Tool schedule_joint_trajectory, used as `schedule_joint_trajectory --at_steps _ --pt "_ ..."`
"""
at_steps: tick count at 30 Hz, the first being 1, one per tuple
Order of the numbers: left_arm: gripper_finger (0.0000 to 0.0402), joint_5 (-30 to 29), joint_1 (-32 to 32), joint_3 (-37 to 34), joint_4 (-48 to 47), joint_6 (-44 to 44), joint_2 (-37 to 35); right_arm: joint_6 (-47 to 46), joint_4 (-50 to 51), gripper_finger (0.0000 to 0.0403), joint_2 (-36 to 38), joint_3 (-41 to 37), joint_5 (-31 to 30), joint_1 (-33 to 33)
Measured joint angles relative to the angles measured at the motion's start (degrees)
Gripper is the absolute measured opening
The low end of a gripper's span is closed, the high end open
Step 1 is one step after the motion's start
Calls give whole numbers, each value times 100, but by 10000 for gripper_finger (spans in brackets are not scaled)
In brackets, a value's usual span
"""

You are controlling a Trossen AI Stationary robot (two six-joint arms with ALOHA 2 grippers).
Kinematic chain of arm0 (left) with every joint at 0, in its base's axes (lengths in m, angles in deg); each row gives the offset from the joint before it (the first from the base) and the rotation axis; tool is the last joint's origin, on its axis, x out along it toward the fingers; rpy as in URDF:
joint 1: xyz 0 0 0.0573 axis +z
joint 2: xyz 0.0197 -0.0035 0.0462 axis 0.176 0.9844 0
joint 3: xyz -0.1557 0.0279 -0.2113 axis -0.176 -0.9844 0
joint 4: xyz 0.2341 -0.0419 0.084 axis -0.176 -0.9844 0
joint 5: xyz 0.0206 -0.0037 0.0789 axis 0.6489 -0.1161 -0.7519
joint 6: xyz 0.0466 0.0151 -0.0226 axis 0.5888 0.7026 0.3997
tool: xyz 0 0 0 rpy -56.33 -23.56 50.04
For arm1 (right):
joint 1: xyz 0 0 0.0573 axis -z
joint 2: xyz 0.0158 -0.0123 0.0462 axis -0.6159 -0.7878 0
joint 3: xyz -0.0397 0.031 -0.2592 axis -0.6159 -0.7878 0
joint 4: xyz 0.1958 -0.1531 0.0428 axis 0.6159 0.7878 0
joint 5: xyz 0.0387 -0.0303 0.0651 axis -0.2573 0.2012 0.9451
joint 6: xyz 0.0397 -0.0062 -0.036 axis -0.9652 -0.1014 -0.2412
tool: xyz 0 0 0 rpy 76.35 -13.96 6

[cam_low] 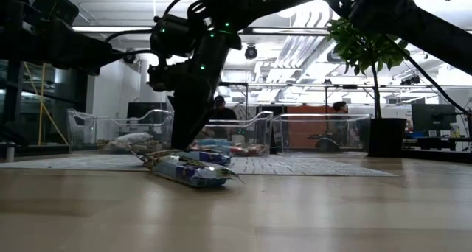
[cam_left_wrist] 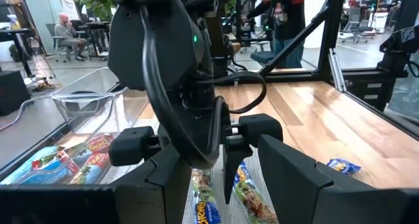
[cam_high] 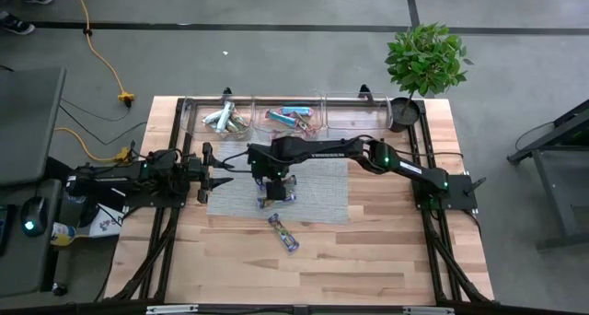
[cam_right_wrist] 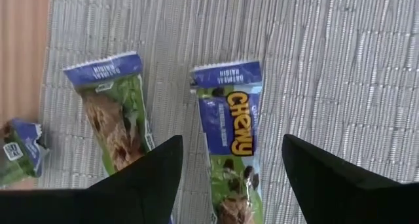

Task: Pick and place Granola Bars by type
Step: Put the blue granola bar into the right transparent bin

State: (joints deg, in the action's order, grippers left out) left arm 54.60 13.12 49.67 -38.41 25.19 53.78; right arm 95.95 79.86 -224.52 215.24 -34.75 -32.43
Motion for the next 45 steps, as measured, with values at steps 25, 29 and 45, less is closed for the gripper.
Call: schedule_joint_trajectory --at_steps 25,29,45 --pt "172 -10 0 -1 0 0 1 -640 -670 245 42 -735 72 -10" --pt "172 -6 -2 0 0 0 0 -669 -698 244 33 -741 -1 -17" --pt "172 -1 0 0 0 1 0 -934 -659 144 45 -755 -316 -87"
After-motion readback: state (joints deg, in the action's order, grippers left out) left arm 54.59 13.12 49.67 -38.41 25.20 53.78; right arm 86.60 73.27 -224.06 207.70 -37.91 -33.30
